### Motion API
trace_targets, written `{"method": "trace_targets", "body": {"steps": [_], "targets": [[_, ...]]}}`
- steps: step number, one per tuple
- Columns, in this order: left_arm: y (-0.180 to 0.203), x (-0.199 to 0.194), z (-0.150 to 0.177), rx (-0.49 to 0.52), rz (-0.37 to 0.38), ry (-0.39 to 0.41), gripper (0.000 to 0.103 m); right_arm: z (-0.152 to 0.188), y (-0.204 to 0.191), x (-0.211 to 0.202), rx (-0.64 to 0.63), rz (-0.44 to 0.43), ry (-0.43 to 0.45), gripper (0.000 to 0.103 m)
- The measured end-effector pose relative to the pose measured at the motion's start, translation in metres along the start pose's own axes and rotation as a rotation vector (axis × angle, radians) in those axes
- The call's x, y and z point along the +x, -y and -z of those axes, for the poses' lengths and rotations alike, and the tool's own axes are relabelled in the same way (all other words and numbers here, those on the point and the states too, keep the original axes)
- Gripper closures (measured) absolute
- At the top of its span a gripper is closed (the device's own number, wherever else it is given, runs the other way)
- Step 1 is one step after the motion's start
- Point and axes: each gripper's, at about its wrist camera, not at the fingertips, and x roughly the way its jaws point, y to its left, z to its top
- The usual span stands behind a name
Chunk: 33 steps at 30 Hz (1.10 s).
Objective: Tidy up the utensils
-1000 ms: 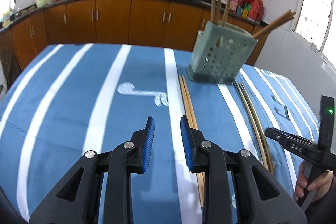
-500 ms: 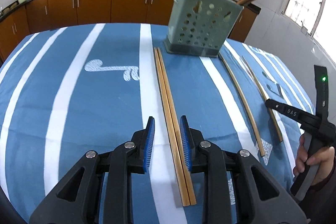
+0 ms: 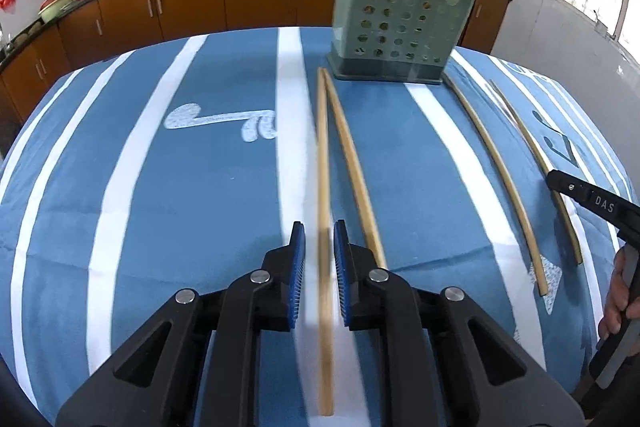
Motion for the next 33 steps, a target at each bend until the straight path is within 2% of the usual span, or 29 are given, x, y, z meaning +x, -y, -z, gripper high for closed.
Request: {"method": "trace_targets", "body": {"steps": [2, 4, 14, 17, 20, 25, 33], "targets": [[0.006, 0.000, 0.001, 0.027, -0.017, 0.008, 0.087, 0.001, -0.002, -0.001, -0.015, -0.001, 0.002, 0.091], [0.006, 0.001, 0.000, 0.026, -0.025, 0.007, 0.095, 0.002, -0.006, -0.001, -0.039, -0.006, 0.002, 0.092], [-0.045, 0.008, -0.017, -0.133, -0.096, 0.001, 0.096, -0.005, -0.016, 0.006, -0.108, -0.019, -0.007, 0.095], [-0.056, 0.011, -0.024, -0.167, -0.075, 0.005, 0.096, -0.011, -0.015, 0.011, -0.108, 0.005, 0.001, 0.095], [-0.059, 0.013, -0.026, -0.154, -0.052, 0.000, 0.096, -0.016, -0.014, 0.015, -0.110, 0.024, 0.008, 0.095], [-0.056, 0.012, -0.022, -0.115, -0.052, 0.020, 0.095, -0.014, -0.014, 0.015, -0.123, 0.031, 0.029, 0.094], [-0.059, 0.012, -0.023, -0.134, -0.036, 0.021, 0.095, -0.015, -0.013, 0.014, -0.116, 0.029, 0.029, 0.093]]}}
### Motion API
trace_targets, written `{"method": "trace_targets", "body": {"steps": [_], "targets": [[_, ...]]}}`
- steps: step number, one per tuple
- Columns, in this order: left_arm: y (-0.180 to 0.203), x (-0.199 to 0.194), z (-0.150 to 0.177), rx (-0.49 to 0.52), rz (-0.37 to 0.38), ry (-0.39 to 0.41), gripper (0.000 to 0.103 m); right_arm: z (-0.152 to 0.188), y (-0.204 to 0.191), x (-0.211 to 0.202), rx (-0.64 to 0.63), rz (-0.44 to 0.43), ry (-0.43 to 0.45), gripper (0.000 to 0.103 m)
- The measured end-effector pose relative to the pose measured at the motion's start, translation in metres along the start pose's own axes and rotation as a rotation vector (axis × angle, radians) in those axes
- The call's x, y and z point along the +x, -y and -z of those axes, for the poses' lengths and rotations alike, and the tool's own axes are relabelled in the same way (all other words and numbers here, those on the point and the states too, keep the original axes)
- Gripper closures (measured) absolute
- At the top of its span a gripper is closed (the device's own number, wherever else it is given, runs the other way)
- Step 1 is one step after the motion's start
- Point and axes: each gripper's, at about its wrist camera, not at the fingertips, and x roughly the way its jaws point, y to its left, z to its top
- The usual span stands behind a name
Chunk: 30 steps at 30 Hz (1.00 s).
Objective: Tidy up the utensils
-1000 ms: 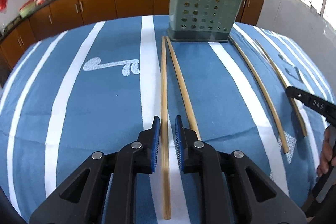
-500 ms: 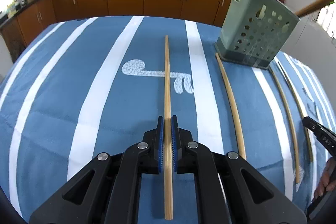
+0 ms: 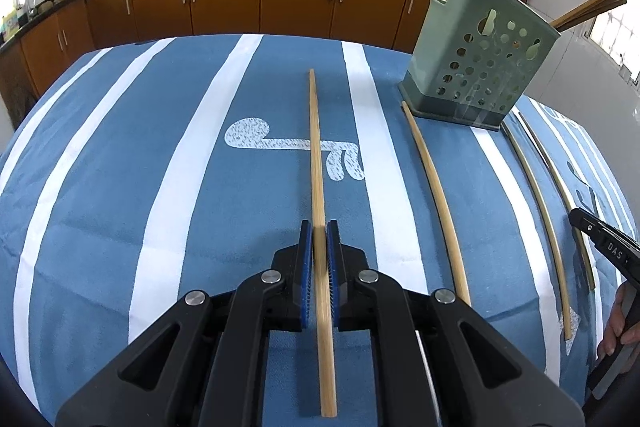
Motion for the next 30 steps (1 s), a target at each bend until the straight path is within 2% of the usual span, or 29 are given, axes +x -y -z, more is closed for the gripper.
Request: {"method": "trace_targets", "body": {"steps": [10, 16, 30], "targets": [[0.0028, 0.0001, 0.0005, 0.011, -0.013, 0.000, 0.094, 0.0001, -0.0021, -0.0002, -0.016, 0.006, 0.000, 0.090], [-0.0001, 0.0003, 0.0008, -0.004, 0.005, 0.000, 0.094, 0.0004, -0.0079, 0.0003, -0.043, 0.006, -0.001, 0.082], [-0.0011, 0.0006, 0.0008, -0.016, 0.017, 0.001, 0.094, 0.0007, -0.0091, 0.0009, -0.042, 0.002, -0.001, 0.081]]}}
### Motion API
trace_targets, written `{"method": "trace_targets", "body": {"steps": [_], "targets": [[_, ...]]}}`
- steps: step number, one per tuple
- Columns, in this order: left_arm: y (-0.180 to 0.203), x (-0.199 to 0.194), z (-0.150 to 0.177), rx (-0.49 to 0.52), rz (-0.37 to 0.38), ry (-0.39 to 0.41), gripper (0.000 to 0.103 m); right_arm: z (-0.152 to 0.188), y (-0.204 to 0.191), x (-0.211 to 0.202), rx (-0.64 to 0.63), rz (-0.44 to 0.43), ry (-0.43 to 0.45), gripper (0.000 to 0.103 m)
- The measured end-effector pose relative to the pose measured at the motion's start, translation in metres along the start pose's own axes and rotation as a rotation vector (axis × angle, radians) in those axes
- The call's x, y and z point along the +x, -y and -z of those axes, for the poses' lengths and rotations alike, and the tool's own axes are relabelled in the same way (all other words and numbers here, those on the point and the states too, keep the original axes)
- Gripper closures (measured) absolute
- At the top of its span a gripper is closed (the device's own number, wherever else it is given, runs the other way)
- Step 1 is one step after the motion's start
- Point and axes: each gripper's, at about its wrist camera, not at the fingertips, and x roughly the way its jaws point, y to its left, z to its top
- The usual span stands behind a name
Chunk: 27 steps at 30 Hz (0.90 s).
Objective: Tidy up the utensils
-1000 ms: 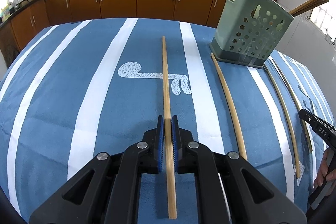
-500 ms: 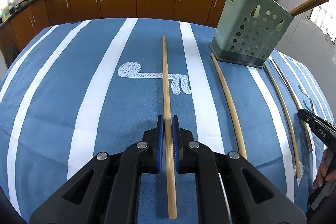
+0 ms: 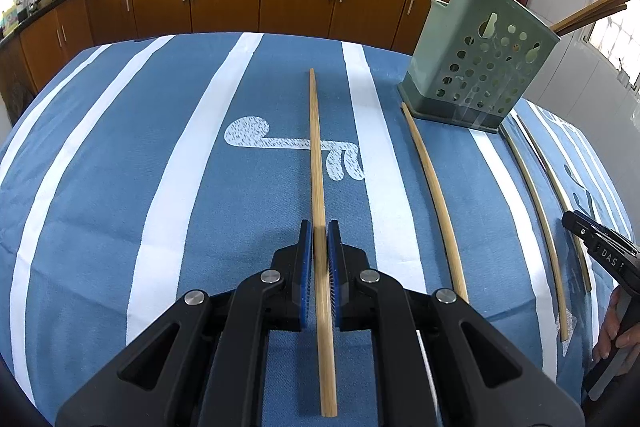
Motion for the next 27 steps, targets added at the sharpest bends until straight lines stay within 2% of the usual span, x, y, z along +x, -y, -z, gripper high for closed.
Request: {"method": "trace_targets", "body": {"steps": [7, 14, 16, 18, 23, 27], "targets": [[-0.001, -0.001, 0.000, -0.013, 0.014, 0.001, 0.093, 0.000, 0.001, 0.000, 0.004, -0.003, 0.000, 0.081], [0.008, -0.015, 0.017, 0.050, 0.003, -0.007, 0.092, 0.015, 0.004, -0.012, 0.018, -0.019, -0.002, 0.081], [0.010, -0.017, 0.020, 0.057, -0.002, -0.008, 0.092, 0.016, 0.006, -0.013, 0.029, -0.010, -0.002, 0.091], [0.011, -0.018, 0.021, 0.061, -0.005, -0.008, 0.094, 0.016, 0.011, -0.013, 0.048, -0.017, -0.001, 0.094], [0.012, -0.019, 0.023, 0.085, -0.011, -0.013, 0.095, 0.016, 0.014, -0.016, 0.063, -0.033, 0.002, 0.095], [0.009, -0.027, 0.022, 0.078, -0.006, -0.004, 0.095, 0.015, 0.017, -0.030, 0.074, -0.050, 0.043, 0.095]]}}
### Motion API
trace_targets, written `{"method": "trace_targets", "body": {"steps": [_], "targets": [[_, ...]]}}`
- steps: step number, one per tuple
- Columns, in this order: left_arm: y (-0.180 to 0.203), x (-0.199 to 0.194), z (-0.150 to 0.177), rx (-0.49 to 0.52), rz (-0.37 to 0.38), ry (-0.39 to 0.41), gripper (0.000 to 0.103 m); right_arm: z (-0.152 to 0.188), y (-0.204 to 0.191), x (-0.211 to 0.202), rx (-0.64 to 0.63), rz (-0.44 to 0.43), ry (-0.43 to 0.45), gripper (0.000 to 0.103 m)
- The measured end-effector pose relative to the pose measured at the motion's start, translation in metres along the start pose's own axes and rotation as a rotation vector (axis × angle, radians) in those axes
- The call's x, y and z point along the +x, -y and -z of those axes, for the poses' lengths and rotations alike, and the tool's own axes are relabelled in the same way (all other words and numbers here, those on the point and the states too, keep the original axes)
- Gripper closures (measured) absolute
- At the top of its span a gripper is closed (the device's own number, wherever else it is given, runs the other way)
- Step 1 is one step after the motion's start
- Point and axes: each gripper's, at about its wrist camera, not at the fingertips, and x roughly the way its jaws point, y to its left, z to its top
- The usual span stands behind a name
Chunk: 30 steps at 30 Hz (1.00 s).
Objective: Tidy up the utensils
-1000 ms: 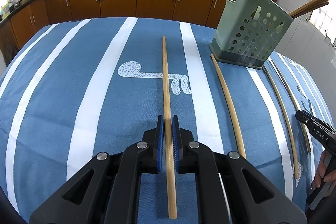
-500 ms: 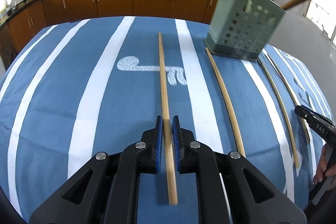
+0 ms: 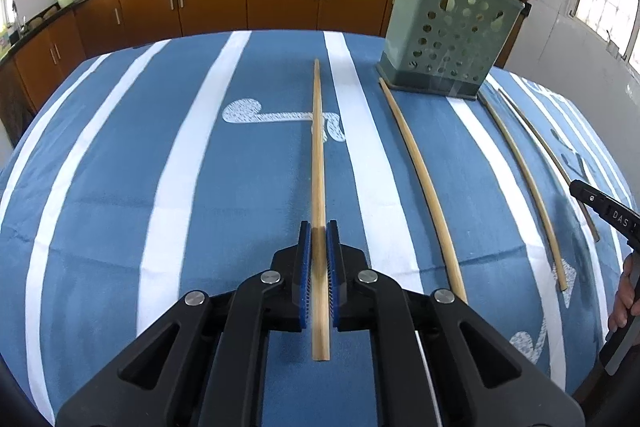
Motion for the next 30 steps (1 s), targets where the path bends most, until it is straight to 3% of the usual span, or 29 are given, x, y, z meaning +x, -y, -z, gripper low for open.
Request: {"method": "trace_targets", "body": {"steps": [30], "targets": [[-0.007, -0.095, -0.048, -0.059, 0.032, 0.316, 0.095, -0.041, 0.002, -0.089, 0.026, -0.066, 0.323, 0.095]]}}
